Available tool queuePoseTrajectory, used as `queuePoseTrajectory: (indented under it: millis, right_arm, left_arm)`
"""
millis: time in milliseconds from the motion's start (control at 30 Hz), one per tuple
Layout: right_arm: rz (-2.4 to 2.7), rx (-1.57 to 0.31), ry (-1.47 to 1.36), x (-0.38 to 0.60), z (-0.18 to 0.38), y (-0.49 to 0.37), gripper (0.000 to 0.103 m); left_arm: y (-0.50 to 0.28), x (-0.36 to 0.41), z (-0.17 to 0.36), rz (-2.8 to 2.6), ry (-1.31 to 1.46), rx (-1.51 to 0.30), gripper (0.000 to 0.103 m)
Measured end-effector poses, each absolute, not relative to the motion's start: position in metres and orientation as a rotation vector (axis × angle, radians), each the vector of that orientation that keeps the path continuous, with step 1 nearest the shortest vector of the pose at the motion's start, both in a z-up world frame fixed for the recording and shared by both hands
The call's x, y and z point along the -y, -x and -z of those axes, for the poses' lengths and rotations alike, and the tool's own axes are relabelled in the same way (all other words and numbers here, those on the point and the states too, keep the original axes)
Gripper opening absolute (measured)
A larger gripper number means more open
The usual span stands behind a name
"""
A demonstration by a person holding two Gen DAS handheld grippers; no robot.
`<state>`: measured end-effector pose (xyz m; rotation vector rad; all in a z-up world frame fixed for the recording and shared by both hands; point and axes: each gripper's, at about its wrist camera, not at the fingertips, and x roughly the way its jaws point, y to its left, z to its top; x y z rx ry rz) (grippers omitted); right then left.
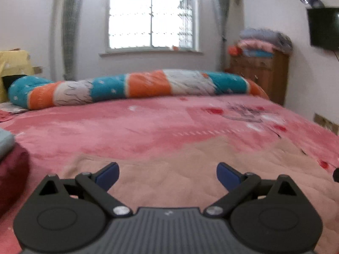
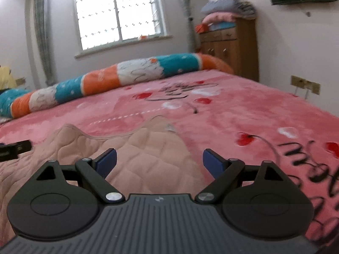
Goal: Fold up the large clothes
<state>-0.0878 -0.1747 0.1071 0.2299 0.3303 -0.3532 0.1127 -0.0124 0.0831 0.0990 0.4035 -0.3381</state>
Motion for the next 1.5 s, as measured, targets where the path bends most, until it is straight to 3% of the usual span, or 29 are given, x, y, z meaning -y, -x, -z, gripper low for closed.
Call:
queuePoseTrajectory:
  millis: [333, 700, 967, 1100, 1267, 1500]
  right_arm:
    - [0.332, -0.306, -0.3, 0.194, -0.103, 0.094, 0.103]
    - [0.299, -0.431, -0.365, 0.233, -0.093, 0.072, 0.103]
    - [0.158, -0.543, -0.601, 0.263, -0.073, 0.061, 0.103]
    - [0.119, -0.557, -0.699, 0.273, -0.064, 0.062, 0.103]
    - [0.068, -0.563, -0.772, 0.274, -0.057, 0.062, 0.103]
    - [0.01, -0.553, -0.817, 0.278, -0.058, 0.066, 0.103]
  left_arm:
    - [-0.145, 0.047, -0.054, 0.225, -0.176, -0.534, 0.099]
    - [-0.153, 0.048, -0.027, 0.204, -0.121, -0.518, 0.103]
    - [-0.143, 0.041, -0.048, 0.253, -0.118, -0.523, 0.102]
    - [-0.124, 0.013, -0.077, 0.271, -0.1, -0.467, 0.099]
    - [-0.123, -0.057, -0.104, 0.235, 0.027, -0.521, 0.099]
    - [-0.142, -0.16, -0.096, 0.167, 0.242, -0.605, 0.099]
